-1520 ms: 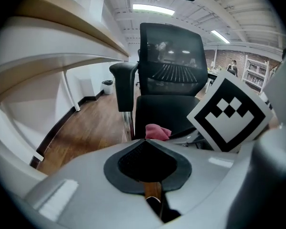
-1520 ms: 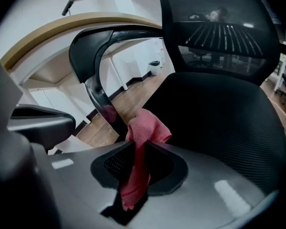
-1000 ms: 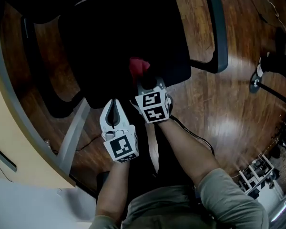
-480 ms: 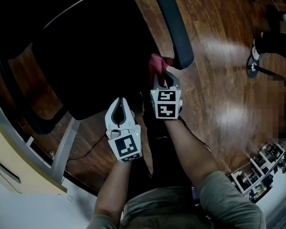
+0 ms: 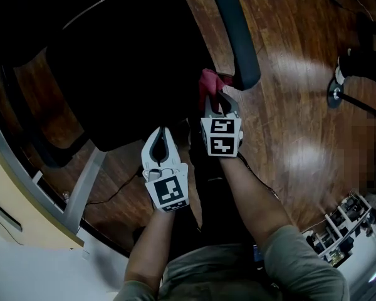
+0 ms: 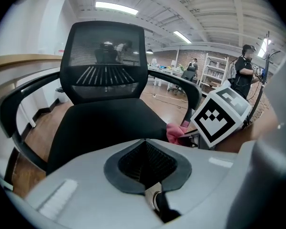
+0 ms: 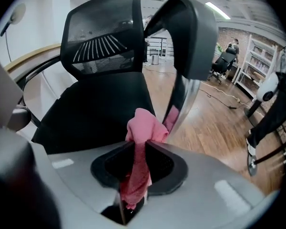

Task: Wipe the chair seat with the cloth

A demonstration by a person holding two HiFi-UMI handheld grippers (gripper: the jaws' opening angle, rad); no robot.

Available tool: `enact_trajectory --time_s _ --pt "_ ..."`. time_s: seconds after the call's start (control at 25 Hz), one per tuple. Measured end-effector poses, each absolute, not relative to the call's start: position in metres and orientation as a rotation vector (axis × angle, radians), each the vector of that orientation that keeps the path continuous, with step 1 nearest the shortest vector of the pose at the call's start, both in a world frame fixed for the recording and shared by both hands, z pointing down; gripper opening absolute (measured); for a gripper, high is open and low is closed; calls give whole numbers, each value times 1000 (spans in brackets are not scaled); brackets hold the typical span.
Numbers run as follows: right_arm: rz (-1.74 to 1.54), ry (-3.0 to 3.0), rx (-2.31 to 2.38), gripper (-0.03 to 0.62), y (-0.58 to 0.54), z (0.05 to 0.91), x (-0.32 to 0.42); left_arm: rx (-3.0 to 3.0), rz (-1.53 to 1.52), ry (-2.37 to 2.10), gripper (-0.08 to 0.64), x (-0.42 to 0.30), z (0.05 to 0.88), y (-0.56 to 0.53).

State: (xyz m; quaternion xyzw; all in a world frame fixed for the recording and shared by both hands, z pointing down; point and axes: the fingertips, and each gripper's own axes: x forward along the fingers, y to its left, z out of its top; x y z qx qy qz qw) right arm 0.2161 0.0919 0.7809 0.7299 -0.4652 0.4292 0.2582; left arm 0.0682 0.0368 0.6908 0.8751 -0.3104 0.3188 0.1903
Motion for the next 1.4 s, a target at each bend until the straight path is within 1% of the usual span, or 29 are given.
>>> enact_trajectory --time_s 0.12,0.2,0.44,0.68,0.92,1.04,1.16,1.4 --pt "1110 -1359 1935 66 69 767 192 2425 885 -943 5 43 687 26" --pt "1078 -1477 1881 66 46 757 163 2398 880 -992 3 23 684 17" --pt "993 -1804 1636 66 -9 738 39 2309 894 -1162 5 -64 689 -14" --pt "953 -1967 1406 67 -24 742 -74 2211 915 -1329 5 -153 699 -35" --pt "949 -2024 1247 67 -20 754 -153 2165 936 -1378 3 -210 710 -45" --pt "984 -2011 1193 67 -13 768 -174 2143 939 -1403 3 -225 712 -48" --pt "994 -1979 1173 67 -6 783 -178 2130 949 -1400 3 -230 716 -46" --pt "1012 -1925 1248 67 3 792 -143 2170 973 -1330 5 -205 725 -29"
